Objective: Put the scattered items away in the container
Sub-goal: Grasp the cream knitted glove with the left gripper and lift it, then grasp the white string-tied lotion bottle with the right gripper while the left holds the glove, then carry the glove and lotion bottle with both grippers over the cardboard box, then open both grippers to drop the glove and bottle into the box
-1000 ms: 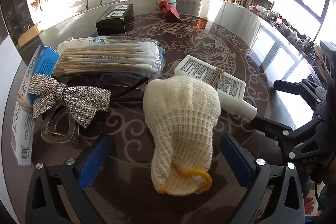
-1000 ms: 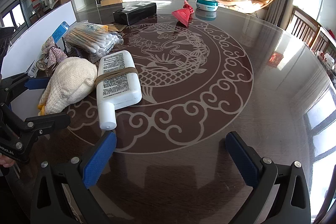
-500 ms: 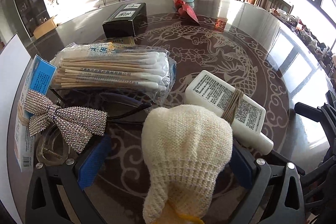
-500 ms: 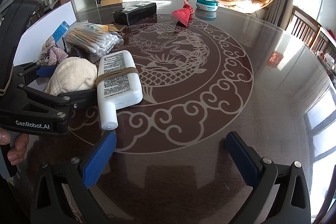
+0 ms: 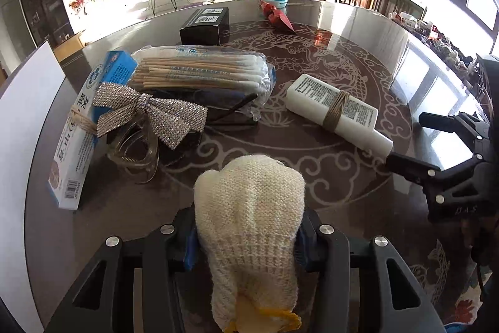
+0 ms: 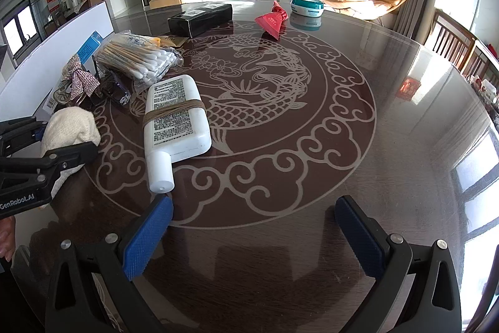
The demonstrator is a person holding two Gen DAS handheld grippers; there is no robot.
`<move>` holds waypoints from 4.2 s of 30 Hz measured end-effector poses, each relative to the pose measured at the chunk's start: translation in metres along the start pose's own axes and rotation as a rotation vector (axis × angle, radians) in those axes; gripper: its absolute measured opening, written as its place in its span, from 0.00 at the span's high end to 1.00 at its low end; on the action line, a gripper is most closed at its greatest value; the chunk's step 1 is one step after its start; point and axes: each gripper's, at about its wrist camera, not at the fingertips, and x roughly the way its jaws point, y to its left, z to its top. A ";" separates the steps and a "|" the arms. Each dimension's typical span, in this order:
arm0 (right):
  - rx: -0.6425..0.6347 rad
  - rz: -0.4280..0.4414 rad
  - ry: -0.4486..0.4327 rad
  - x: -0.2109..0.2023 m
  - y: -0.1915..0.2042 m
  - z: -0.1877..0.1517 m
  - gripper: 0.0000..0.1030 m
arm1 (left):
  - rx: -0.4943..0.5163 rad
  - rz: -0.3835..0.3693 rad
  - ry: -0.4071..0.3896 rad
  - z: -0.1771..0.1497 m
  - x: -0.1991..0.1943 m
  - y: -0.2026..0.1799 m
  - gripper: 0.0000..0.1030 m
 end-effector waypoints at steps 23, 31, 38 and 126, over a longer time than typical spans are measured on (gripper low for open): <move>-0.226 0.165 -0.002 0.045 0.039 0.061 0.00 | -0.183 0.130 -0.077 -0.023 -0.009 0.094 0.41; -0.263 0.239 -0.053 0.035 0.050 0.058 0.48 | -0.190 0.141 -0.076 -0.022 -0.008 0.097 0.40; -0.229 0.224 -0.048 0.021 0.050 0.040 0.47 | -0.184 0.130 -0.077 -0.032 -0.015 0.099 0.41; -0.943 0.580 -0.033 0.002 0.501 0.139 0.31 | -0.703 0.460 -0.068 -0.110 -0.151 0.370 0.30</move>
